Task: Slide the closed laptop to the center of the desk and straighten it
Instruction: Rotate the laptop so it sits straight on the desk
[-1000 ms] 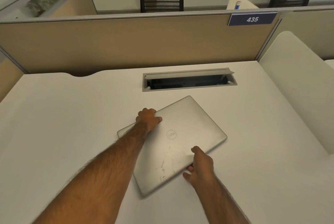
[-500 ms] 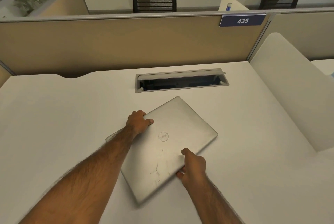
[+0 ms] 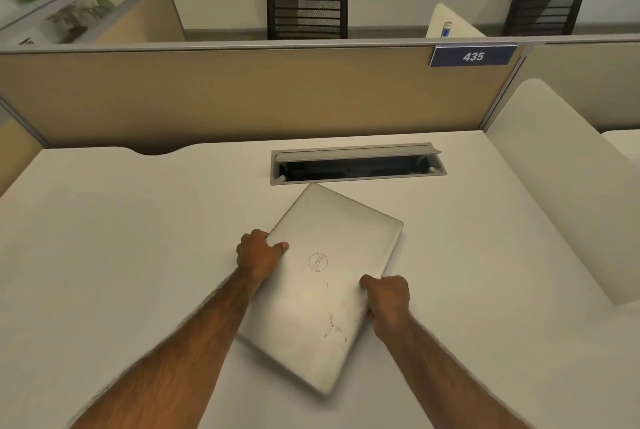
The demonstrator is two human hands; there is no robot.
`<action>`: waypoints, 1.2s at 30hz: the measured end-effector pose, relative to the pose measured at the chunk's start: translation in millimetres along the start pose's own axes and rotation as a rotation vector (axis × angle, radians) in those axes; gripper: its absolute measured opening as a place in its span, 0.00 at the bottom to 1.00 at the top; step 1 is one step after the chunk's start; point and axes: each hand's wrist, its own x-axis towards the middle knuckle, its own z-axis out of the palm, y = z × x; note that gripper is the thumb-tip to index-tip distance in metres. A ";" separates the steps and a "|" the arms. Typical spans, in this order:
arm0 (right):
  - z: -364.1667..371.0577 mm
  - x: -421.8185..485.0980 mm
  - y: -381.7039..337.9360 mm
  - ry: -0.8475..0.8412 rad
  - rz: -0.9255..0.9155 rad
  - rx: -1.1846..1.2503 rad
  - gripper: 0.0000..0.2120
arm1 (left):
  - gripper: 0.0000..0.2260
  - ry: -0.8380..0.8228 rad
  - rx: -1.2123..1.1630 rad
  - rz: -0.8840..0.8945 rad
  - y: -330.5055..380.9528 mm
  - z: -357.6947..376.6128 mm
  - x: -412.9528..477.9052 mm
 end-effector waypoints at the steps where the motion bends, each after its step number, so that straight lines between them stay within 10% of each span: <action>1: 0.3 4.3 -2.0 -0.011 -0.015 -0.018 0.11 | 0.27 0.016 -0.012 -0.006 -2.5 -0.3 -3.2; 23: -5.0 60.9 -33.9 -0.135 -0.199 -0.406 0.25 | 0.28 0.056 -0.100 -0.132 -24.4 23.9 -45.5; 36: -4.3 54.6 -34.0 -0.086 -0.220 -0.568 0.16 | 0.25 0.083 0.065 -0.121 -16.3 26.3 -51.6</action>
